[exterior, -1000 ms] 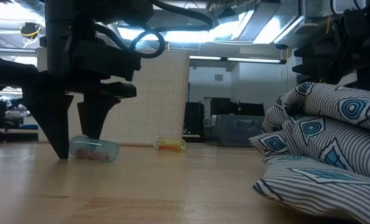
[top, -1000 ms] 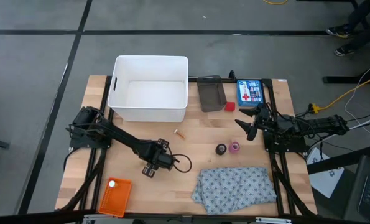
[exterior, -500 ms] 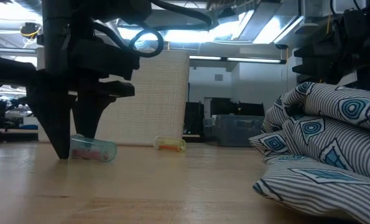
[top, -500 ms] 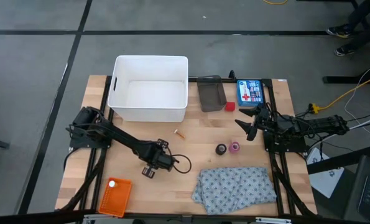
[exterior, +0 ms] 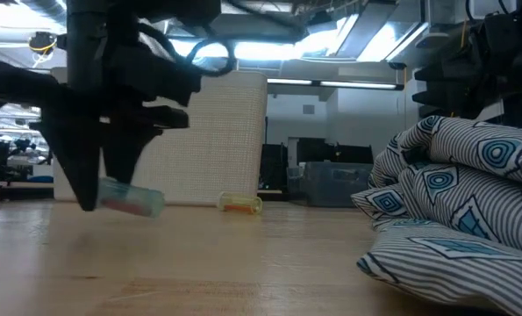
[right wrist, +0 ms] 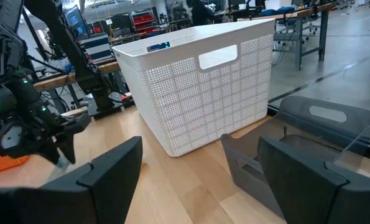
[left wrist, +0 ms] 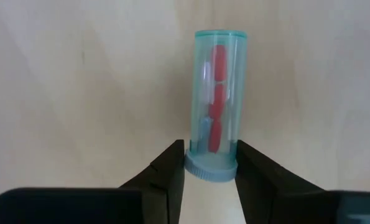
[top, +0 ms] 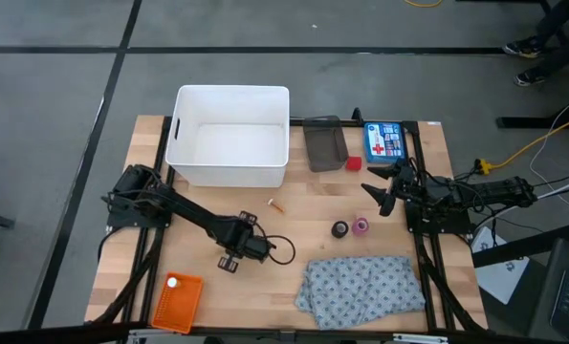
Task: Pick & place medical supplies in basket/bin
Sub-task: Adjust the blue pill bottle
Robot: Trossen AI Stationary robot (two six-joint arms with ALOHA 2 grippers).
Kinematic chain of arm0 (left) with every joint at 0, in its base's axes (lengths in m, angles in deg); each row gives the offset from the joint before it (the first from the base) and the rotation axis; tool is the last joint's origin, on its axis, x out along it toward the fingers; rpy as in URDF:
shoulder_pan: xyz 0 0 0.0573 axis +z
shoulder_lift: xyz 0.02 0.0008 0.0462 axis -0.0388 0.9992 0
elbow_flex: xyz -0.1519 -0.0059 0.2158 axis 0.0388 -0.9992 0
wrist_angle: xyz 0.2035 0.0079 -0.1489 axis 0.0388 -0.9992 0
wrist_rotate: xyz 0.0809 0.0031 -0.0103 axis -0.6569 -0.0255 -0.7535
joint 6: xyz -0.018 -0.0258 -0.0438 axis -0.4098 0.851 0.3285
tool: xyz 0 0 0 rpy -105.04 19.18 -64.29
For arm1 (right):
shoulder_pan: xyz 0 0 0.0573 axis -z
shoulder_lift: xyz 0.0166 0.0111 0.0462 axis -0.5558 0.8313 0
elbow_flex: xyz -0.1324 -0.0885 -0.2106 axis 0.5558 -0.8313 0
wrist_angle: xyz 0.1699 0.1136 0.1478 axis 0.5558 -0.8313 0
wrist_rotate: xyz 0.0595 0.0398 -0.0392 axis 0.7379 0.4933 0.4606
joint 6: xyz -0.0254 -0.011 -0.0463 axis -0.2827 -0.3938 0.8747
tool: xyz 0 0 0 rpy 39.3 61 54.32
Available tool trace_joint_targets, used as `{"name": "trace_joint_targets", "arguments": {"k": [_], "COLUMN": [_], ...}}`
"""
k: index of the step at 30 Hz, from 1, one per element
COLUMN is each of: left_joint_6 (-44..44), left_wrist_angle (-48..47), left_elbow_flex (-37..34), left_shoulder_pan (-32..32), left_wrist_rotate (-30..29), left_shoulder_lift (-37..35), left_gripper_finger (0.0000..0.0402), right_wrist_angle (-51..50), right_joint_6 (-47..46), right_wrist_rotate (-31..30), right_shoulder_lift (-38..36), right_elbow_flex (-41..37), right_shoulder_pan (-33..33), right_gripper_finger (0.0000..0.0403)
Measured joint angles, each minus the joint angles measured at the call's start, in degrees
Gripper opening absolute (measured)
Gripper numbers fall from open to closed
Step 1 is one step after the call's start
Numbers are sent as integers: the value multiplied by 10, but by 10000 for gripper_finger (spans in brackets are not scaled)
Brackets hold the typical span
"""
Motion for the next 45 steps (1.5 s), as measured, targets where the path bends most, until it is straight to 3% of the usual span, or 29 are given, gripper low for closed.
{"name": "trace_joint_targets", "arguments": {"k": [9, 18, 22, 31, 45], "left_joint_6": [81, 122, 119, 96, 106], "left_wrist_angle": [-177, -193, -173, -22, 46], "left_elbow_flex": [43, 66, 66, 35, -25], "left_shoulder_pan": [-42, -61, -60, -42, -29], "left_wrist_rotate": [6, 33, 33, 35, 32], "left_shoulder_lift": [-1, -2, -2, -2, -2], "left_gripper_finger": [108, 108, 108, 107, 137], "right_wrist_angle": [0, 0, 0, -1, -5], "right_joint_6": [2, 2, 2, 2, 2], "right_wrist_rotate": [0, 0, 0, 0, 0], "right_shoulder_lift": [0, 0, 0, 0, 0], "right_elbow_flex": [0, 0, 0, 0, 0], "right_shoulder_pan": [0, 0, 0, 0, 0], "right_gripper_finger": [318, 318, 318, 318, 317]}}
